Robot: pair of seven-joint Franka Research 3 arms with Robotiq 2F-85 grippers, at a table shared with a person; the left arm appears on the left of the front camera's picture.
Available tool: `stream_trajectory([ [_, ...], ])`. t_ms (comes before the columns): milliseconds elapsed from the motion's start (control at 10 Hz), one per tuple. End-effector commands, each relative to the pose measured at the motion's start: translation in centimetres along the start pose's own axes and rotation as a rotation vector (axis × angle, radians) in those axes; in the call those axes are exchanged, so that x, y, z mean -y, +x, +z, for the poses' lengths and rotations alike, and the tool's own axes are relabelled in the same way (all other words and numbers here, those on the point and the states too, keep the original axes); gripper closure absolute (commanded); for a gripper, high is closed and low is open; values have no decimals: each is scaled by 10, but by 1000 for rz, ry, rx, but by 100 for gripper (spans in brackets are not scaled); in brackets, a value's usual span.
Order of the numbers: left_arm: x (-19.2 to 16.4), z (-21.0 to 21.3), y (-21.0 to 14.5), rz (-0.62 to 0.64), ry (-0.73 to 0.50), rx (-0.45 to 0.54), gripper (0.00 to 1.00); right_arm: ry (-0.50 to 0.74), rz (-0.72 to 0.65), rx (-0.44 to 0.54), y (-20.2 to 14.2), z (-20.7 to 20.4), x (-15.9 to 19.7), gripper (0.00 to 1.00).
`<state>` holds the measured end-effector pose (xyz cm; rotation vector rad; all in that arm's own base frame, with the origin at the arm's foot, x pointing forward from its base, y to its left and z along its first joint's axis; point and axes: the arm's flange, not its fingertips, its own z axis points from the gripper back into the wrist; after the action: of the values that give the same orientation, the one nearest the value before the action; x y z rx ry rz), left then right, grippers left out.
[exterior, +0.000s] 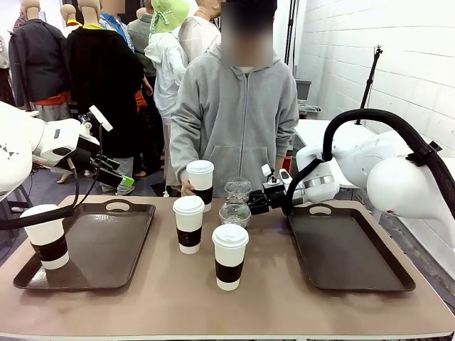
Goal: Distribute the coffee onto the tray.
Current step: Pick up one iced Americano and place it on the right Handle tray.
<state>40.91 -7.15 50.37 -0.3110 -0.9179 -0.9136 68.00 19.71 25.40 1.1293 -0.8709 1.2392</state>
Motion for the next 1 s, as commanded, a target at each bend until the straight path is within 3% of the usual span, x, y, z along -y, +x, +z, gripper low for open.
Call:
stream_trajectory([
  [0,-1,0,-1,4,-5,3,0,-9,8,55,26,17,-7,20],
  [400,-1,0,-1,4,-5,3,0,-59,11,52,50,83,-34,20],
  [900,-1,0,-1,4,-5,3,0,-106,64,-46,32,156,-88,20],
])
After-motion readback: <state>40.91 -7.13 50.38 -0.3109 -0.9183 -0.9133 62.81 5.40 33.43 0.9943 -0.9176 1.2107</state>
